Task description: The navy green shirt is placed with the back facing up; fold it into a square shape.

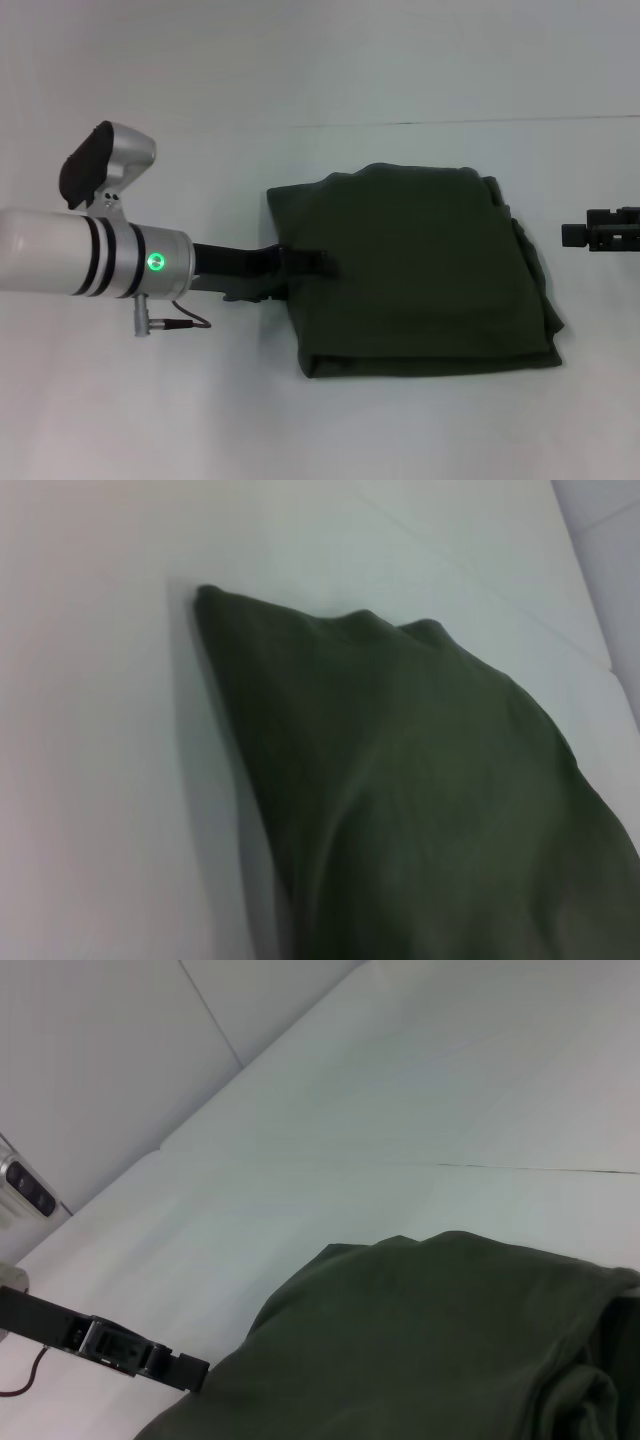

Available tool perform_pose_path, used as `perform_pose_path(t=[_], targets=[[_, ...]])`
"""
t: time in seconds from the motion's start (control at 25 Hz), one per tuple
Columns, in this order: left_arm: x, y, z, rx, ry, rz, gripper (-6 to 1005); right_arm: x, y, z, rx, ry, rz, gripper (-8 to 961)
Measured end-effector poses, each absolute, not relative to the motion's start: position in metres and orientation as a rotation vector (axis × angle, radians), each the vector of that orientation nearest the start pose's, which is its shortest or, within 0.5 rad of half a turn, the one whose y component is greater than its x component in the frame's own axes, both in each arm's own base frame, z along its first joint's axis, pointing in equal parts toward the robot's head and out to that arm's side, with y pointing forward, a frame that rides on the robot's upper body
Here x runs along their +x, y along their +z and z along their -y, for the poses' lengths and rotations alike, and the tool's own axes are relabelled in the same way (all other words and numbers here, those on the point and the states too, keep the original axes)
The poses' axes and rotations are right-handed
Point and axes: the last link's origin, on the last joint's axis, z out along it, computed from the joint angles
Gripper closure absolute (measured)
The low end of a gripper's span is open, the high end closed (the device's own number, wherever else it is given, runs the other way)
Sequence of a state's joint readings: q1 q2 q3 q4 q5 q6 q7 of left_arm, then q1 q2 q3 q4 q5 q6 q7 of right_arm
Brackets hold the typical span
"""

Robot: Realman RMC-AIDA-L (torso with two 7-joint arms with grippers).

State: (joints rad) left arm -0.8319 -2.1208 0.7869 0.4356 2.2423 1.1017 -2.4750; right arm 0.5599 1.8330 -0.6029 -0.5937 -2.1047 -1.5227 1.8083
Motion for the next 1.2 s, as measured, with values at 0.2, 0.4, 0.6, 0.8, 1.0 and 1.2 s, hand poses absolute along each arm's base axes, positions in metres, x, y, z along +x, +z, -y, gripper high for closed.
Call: perform_pose_path(t=[0.2,0.4,0.6,0.8,1.0,1.2], targets=[[-0.2148,-0.082,-0.3909,-2.245,-0.396,1.898,81,0.3133,0.0977,-0.3573,-2.478,0.51,-1.145,84],[-0.2152,-0.0819,-0.3922,-2.234,-0.4,1.897,84,0.3134,0.098,-0.3573,-2.479,0.509,-1.143,82],[-0.2166,-0.082,-0.3938,-2.221,-0.399,1.884,88,0.3133,0.0988,-0.3578,-2.474,0.514,-1.142,79],[-0.2173,-0.0813,-0.395,-2.214,-0.4,1.879,242,0.3131,0.0991,-0.3581,-2.471,0.518,-1.145,77],[-0.2175,-0.0811,-0.3957,-2.211,-0.401,1.876,563,0.3133,0.0992,-0.3583,-2.467,0.518,-1.148,74],[-0.2164,-0.0817,-0.397,-2.215,-0.392,1.862,761,0.3132,0.0988,-0.3582,-2.465,0.523,-1.15,71]])
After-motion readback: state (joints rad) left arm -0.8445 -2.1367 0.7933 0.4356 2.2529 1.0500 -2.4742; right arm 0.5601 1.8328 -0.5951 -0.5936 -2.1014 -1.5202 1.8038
